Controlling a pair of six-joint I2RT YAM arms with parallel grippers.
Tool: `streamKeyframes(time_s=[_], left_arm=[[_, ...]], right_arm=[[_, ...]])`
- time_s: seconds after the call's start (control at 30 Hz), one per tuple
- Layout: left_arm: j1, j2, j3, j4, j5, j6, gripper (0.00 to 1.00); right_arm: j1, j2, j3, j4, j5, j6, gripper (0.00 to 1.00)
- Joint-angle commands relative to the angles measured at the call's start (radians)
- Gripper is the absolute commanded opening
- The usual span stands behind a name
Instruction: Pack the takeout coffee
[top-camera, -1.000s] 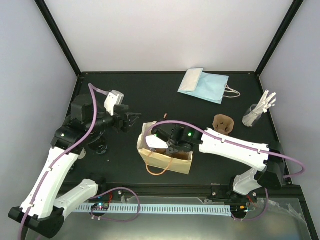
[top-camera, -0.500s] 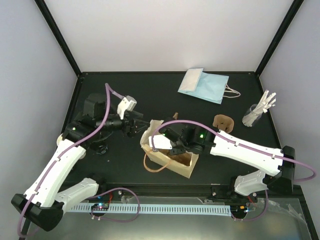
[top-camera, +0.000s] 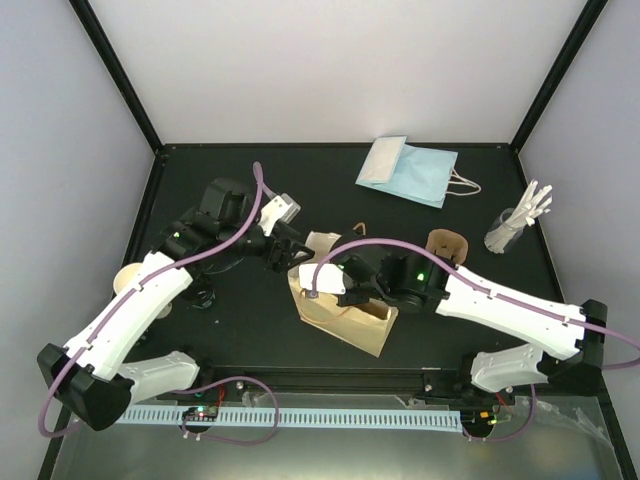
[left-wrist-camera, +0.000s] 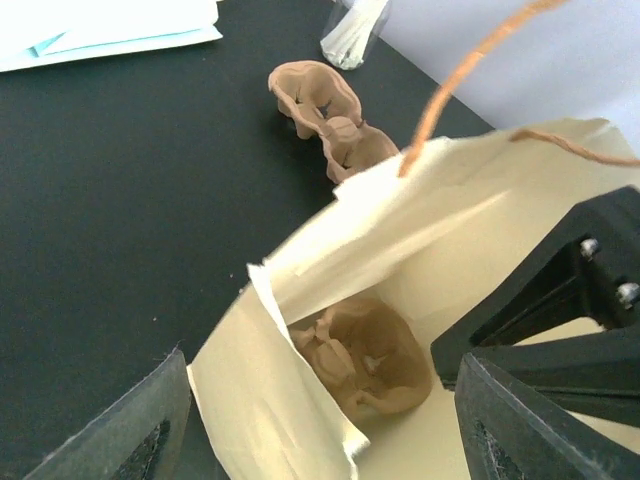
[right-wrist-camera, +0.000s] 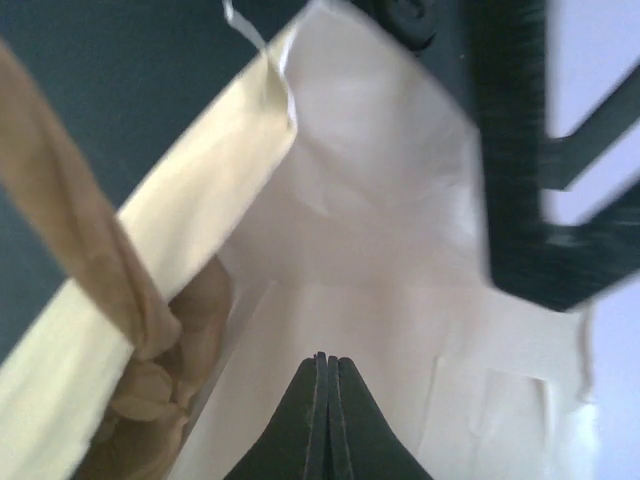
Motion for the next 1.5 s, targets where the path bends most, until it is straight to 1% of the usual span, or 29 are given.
streamKeyframes(time_s=[0.0, 0.13, 0.33, 0.47, 0.57, 0.6, 0.63, 0.67, 0.73, 0.77, 0.8, 0.87, 1.0, 1.1, 1.23, 1.27, 1.37, 1.47], left_arm=[[-0.029, 0.0, 0.064, -0.061, -0.04, 0.024, 0.74], [-0.065, 0.018, 0.081, -0.099, -0.093, 0.017, 0.72], [-0.091, 0.023, 0.082, -0.098, -0.148, -0.005, 0.68], [-0.108, 0.035, 0.095, -0.1, -0.178, -0.019, 0.65], [-0.126, 0.047, 0.112, -0.107, -0.219, -0.025, 0.6], [-0.132, 0.051, 0.118, -0.107, -0.225, -0.027, 0.59], [-0.139, 0.055, 0.123, -0.108, -0.231, -0.028, 0.58], [-0.143, 0.062, 0.127, -0.108, -0.236, -0.028, 0.56], [-0.152, 0.07, 0.138, -0.112, -0.253, -0.03, 0.52], [-0.155, 0.076, 0.144, -0.116, -0.263, -0.03, 0.5], [-0.158, 0.082, 0.151, -0.123, -0.272, -0.03, 0.49], [-0.165, 0.094, 0.163, -0.137, -0.294, -0.029, 0.44], [-0.17, 0.115, 0.189, -0.165, -0.333, -0.028, 0.33], [-0.171, 0.124, 0.201, -0.173, -0.381, -0.041, 0.22], [-0.166, 0.146, 0.248, -0.195, -0.456, -0.079, 0.11], [-0.161, 0.177, 0.265, -0.199, -0.473, -0.091, 0.09], [-0.14, 0.231, 0.324, -0.207, -0.496, -0.109, 0.02], [-0.113, 0.286, 0.383, -0.221, -0.497, -0.111, 0.02]], right_arm=[[-0.004, -0.058, -0.001, 0.095, 0.016, 0.036, 0.01], [-0.005, -0.082, 0.002, 0.145, 0.072, 0.079, 0.01], [-0.004, -0.11, 0.005, 0.241, 0.208, 0.15, 0.01], [-0.006, -0.12, 0.019, 0.271, 0.253, 0.22, 0.06], [-0.005, -0.139, 0.041, 0.271, 0.228, 0.283, 0.12], [-0.005, -0.148, 0.045, 0.267, 0.218, 0.302, 0.15], [-0.005, -0.155, 0.053, 0.257, 0.209, 0.323, 0.26], [-0.005, -0.163, 0.067, 0.239, 0.203, 0.349, 0.4], [-0.005, -0.172, 0.102, 0.183, 0.174, 0.405, 0.54], [-0.005, -0.174, 0.125, 0.14, 0.155, 0.442, 0.59], [-0.005, -0.172, 0.148, 0.1, 0.134, 0.486, 0.62], [-0.007, -0.165, 0.188, 0.017, 0.131, 0.578, 0.65], [-0.012, -0.166, 0.228, -0.113, 0.194, 0.688, 0.68], [-0.042, -0.19, 0.229, -0.175, 0.196, 0.729, 0.7], [-0.096, -0.251, 0.2, -0.177, 0.202, 0.77, 0.71], [-0.11, -0.272, 0.191, -0.169, 0.207, 0.781, 0.71], [-0.157, -0.333, 0.155, -0.147, 0.199, 0.806, 0.71], [-0.216, -0.353, 0.137, -0.17, 0.16, 0.817, 0.71]])
